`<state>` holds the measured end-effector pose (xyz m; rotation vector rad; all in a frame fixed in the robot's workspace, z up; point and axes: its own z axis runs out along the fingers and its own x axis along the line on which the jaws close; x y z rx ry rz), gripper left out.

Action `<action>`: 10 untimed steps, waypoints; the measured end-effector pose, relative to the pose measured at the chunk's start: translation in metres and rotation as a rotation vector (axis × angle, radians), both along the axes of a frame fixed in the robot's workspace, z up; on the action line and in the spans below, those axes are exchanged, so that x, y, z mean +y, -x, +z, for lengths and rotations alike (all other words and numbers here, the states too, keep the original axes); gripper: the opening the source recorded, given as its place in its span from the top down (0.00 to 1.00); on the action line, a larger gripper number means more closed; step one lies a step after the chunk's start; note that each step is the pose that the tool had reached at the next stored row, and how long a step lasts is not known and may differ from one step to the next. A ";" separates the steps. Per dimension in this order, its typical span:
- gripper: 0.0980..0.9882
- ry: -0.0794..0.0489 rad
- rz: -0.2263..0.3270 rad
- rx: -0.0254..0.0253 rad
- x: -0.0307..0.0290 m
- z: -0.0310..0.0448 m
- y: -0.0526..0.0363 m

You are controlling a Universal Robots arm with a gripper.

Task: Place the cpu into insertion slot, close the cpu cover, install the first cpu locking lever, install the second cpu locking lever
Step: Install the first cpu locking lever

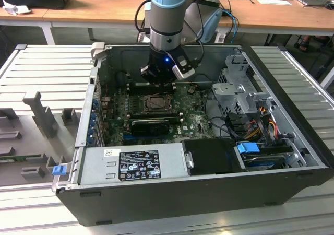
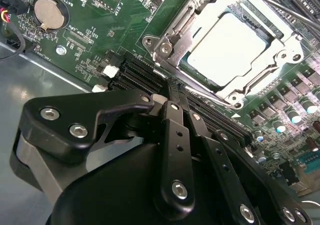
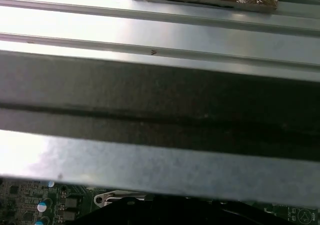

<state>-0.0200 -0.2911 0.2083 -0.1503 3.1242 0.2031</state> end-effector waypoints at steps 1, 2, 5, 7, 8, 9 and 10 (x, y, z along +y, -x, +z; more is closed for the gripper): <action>0.99 0.000 0.000 -0.0001 0.0000 -0.0009 -0.0003; 0.99 0.000 0.000 -0.0001 0.0000 -0.0015 -0.0004; 0.99 0.000 0.000 0.0000 -0.0001 -0.0030 -0.0007; 0.99 0.001 0.000 0.0000 -0.0003 -0.0036 -0.0007; 0.99 0.002 0.000 0.0000 -0.0004 -0.0037 -0.0007; 0.99 0.002 0.000 -0.0001 -0.0004 -0.0040 -0.0008; 0.99 0.004 0.000 -0.0001 -0.0004 -0.0044 -0.0008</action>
